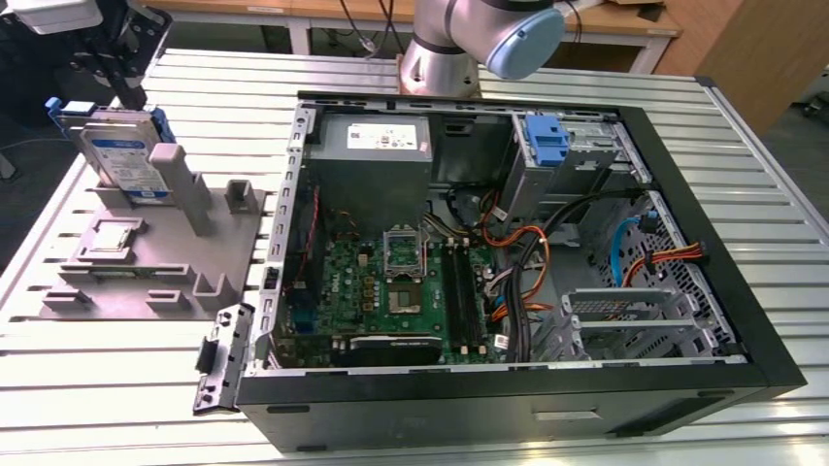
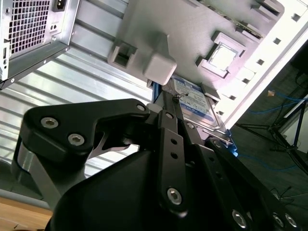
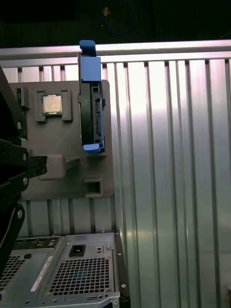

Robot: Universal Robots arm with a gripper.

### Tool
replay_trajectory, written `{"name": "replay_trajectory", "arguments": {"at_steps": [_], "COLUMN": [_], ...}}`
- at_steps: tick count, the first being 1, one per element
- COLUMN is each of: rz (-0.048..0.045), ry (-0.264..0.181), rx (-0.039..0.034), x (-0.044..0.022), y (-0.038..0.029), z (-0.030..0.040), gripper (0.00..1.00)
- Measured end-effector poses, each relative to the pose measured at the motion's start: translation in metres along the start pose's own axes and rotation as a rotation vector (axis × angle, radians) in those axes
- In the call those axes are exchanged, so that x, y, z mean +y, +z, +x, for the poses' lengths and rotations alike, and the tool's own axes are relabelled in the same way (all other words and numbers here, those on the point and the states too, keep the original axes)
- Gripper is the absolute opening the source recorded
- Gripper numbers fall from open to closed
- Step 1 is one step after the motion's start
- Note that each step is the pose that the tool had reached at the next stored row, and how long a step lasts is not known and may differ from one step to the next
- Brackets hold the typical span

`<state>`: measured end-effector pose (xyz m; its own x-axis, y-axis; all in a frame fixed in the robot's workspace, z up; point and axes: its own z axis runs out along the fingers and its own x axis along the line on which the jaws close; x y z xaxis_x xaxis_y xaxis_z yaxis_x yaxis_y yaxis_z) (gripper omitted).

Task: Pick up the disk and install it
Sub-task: 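Reach for the disk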

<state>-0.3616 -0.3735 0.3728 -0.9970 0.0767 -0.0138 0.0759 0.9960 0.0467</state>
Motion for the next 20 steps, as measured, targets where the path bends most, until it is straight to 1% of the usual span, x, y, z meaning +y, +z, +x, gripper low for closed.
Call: {"name": "replay_trajectory", "arguments": {"at_steps": [16,18,20], "rz": [0.0,0.0,0.0], "ry": [0.0,0.0,0.0], "rx": [0.0,0.0,-0.0001], "x": [-0.0007,-0.0008,-0.0005], "y": [0.0008,0.001,0.0015], "z": [0.0086,0.011,0.0161], "gripper": [0.1,0.1,0.1]}}
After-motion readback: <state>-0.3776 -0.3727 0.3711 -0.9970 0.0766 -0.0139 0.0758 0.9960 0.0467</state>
